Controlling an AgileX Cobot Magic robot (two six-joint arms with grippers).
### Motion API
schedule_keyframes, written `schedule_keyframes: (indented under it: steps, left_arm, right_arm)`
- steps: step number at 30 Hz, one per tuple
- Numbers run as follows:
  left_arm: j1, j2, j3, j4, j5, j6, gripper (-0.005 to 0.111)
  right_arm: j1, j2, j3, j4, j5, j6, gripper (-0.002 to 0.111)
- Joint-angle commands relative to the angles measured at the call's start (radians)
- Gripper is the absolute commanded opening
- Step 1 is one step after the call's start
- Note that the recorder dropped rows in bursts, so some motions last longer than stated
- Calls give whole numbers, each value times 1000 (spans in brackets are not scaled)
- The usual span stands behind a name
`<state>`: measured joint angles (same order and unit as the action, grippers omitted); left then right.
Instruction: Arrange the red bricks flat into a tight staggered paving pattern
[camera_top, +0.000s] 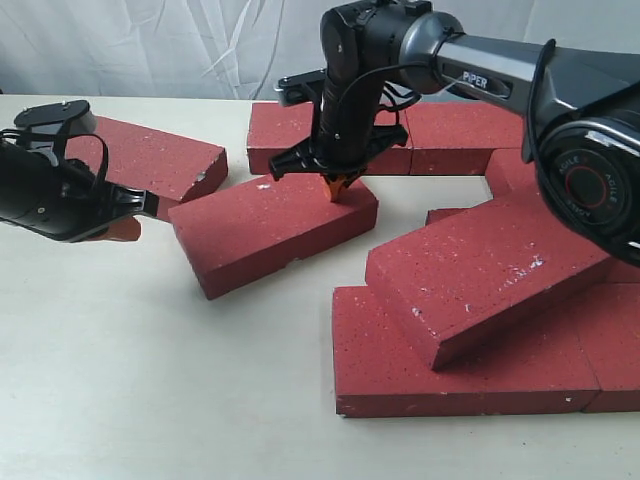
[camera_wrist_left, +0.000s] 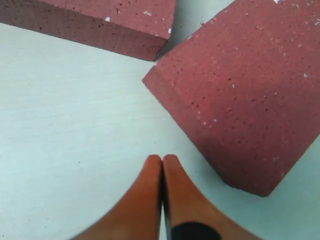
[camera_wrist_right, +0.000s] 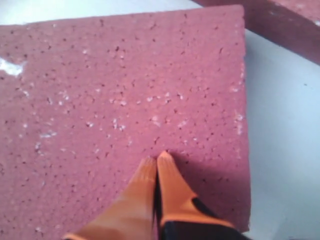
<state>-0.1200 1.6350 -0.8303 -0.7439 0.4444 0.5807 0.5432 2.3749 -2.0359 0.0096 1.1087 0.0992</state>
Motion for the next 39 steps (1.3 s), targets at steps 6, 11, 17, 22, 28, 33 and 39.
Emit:
schedule_keyframes:
  steps: [6,11,17,22,28,33,39]
  left_arm:
    - [-11,6,5,1,0,3,0]
    - [-11,65,5,-34,-16,3,0]
    - [-18,151,1,-139,-29,11,0]
    - [-86,189,-23,-233,-42,101,0]
    - [-177,194,-39,-256,-132,109,0]
    - [-219,210,-70,-286,-181,109,0]
    - [-232,289,-119,-369,-257,109,0]
  right_arm:
    - [-58,1,1,-42,83,30,-1]
    - [-69,-19,1,-74,60,51,-1]
    - [-69,-35,1,-77,37,52,-1]
    - [-69,-46,1,-77,5,55,-1]
    - [-75,-76,1,-77,-19,55,-1]
    - [-95,-79,1,-79,-17,53,-1]
    - [-104,-79,1,-79,-14,51,-1]
